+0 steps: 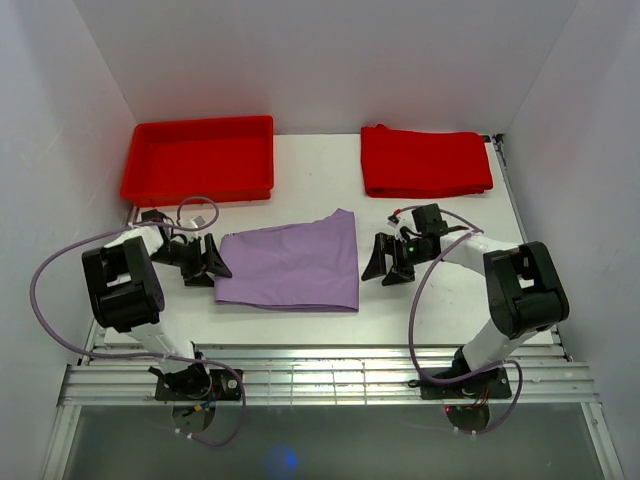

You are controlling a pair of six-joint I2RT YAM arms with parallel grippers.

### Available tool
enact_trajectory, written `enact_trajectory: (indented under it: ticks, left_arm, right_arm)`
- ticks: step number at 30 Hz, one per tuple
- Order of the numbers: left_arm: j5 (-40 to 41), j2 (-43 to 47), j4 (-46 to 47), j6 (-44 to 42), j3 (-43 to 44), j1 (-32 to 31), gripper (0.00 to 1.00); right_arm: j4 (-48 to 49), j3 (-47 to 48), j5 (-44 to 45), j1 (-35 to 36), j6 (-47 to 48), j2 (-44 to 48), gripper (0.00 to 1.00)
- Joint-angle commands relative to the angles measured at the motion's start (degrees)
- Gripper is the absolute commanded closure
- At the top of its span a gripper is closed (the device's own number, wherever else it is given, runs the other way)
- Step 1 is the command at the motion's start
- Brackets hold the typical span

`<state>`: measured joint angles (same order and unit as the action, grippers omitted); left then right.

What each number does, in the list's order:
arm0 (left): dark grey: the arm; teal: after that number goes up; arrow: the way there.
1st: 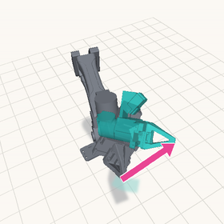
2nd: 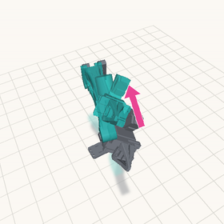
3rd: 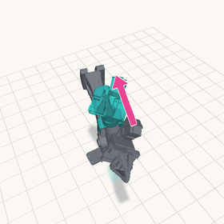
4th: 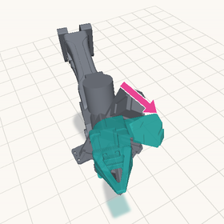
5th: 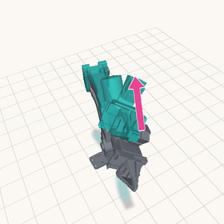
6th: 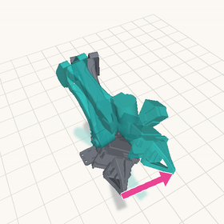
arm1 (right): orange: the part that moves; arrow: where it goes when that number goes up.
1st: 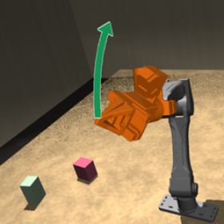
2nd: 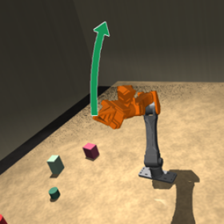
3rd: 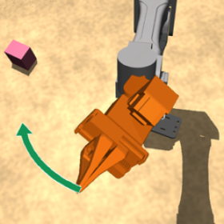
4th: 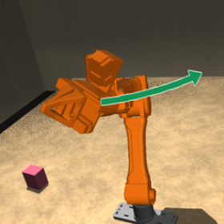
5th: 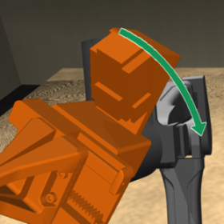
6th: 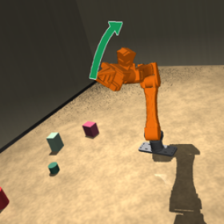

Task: Fold and stack the trousers
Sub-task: Neatly place the folded trousers to the corner

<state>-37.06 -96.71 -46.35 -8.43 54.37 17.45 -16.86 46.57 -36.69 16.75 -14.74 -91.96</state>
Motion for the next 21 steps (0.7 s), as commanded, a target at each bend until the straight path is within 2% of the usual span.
enact_trajectory:
  ticks: [1, 5, 9, 11, 13, 15, 16, 17, 18, 19, 21]
  left_arm:
    - [-0.47, -3.12, -1.29, -0.27, 2.05, -0.05, 0.25]
    - [0.32, -5.07, -3.04, -1.94, 2.67, -0.05, 0.27]
    - [0.58, -7.09, -6.38, -5.98, 4.43, 0.04, 0.28]
    - [0.50, -7.97, -6.74, -6.86, 4.26, 0.04, 0.32]
    - [-0.81, -8.76, -6.48, -7.31, 3.99, -0.14, 0.40]
    - [-3.36, -10.07, -5.16, -6.43, 3.38, -0.58, 0.45]
    - [-4.15, -10.60, -4.46, -4.95, 3.11, -0.84, 0.48]
    - [-4.95, -11.04, -2.63, -4.15, 2.85, -1.28, 0.49]
    - [-5.91, -11.48, -1.56, -3.19, 2.67, -1.63, 0.52]
    - [-6.09, -12.44, -0.77, -1.52, 2.85, -2.15, 0.57]
    - [-7.14, -13.42, 1.52, 0.24, 3.55, -3.30, 0.59]
  right_arm:
    - [4.29, -0.43, -1.37, 0.47, -3.80, -3.21, 0.10]
    - [4.47, 0.46, -1.72, 2.14, -4.42, -6.56, 0.10]
    - [8.42, -2.87, -3.03, 5.21, -7.39, -7.44, 0.10]
    - [10.26, -3.15, -3.74, 5.83, -8.37, -8.14, 0.10]
    - [10.62, -0.97, -3.92, 6.27, -8.55, -10.25, 0.10]
    - [9.49, 0.89, -1.30, 6.19, -7.67, -12.26, 0.01]
    - [8.61, 2.11, -0.50, 5.93, -7.15, -12.71, 0.05]
    - [8.51, 2.39, 0.12, 5.49, -7.06, -13.06, 0.19]
    - [8.51, 2.65, 1.52, 4.53, -7.14, -13.50, 0.27]
    - [8.25, 3.00, 2.05, 3.99, -6.97, -13.68, 0.47]
    - [7.46, 3.79, 4.59, 1.89, -6.53, -13.86, 0.66]
